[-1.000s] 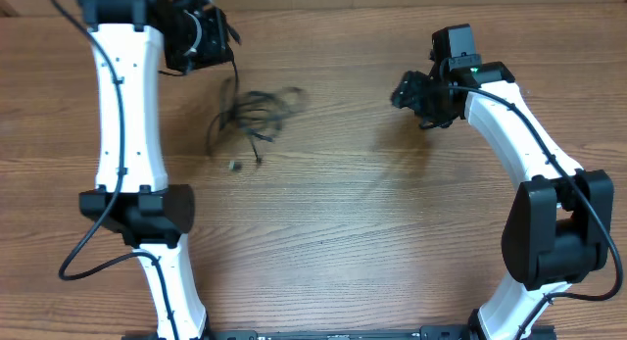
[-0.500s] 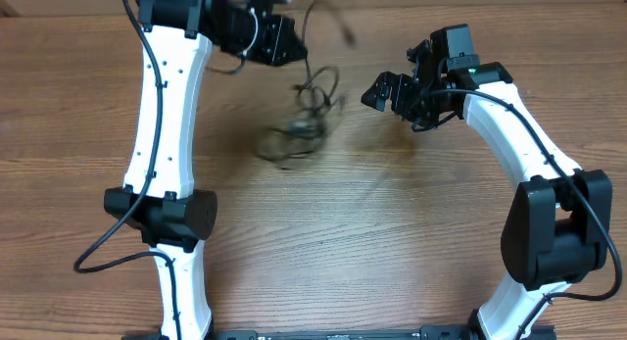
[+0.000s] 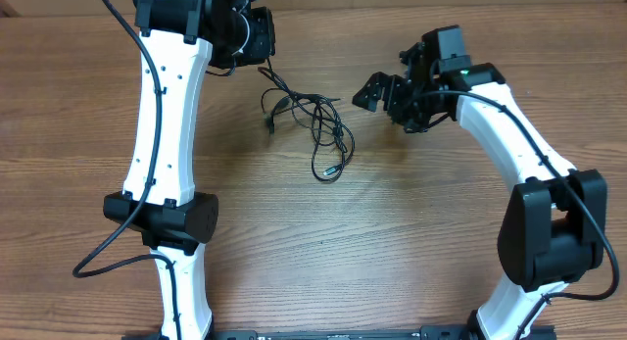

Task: Untangle cables

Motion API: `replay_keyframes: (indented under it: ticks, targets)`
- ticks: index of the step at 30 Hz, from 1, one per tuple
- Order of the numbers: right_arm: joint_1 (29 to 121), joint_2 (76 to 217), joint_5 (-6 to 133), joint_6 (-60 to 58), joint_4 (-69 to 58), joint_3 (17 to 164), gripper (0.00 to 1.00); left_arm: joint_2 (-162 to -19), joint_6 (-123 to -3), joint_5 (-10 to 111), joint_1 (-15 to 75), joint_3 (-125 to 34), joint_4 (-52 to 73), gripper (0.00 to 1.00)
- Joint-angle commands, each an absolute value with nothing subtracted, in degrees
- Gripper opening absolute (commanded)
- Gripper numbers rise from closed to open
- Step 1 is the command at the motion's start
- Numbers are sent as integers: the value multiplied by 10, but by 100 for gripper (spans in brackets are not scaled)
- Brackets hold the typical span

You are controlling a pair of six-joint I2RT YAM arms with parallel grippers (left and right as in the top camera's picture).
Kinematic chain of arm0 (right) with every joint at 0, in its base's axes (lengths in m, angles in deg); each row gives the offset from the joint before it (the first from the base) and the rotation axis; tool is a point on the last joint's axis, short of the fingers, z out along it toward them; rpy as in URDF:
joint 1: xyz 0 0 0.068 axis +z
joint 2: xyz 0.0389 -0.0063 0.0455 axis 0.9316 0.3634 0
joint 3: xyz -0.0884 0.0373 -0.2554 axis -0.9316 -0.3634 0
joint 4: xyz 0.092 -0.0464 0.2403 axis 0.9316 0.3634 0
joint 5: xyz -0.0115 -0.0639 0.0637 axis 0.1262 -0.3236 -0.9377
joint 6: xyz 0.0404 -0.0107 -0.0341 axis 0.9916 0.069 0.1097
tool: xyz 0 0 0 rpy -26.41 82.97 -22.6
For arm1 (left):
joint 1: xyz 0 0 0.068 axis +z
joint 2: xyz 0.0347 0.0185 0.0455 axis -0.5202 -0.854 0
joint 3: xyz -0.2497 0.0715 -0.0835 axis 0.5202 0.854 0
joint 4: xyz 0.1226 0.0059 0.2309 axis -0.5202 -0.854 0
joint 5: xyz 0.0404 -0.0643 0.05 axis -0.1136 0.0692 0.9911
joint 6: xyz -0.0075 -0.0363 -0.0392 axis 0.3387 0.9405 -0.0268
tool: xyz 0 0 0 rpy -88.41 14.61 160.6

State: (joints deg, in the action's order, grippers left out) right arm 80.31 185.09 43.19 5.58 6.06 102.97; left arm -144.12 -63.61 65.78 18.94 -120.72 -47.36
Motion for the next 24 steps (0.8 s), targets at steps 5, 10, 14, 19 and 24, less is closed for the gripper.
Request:
replay_keyframes:
  ticks: [5,10,14,19,24]
  targets:
    - [887,1857,503,45,32,1022,100,-1443,-610,716,186,-1216,-479,4]
    - [918,1881,504,137,-66,1022,99,-1446,-610,715,186,-1216,-485,4]
    - [923,1889,515,205,-104,1022,83,-1446,-610,715,186,-1216,-490,4]
    - [925,1909,524,232,-129,1022,61,-1446,-610,713,186,-1216,-490,4]
    - [927,1922,529,220,-138,1023,16,-1446,-611,714,186,-1216,-493,4]
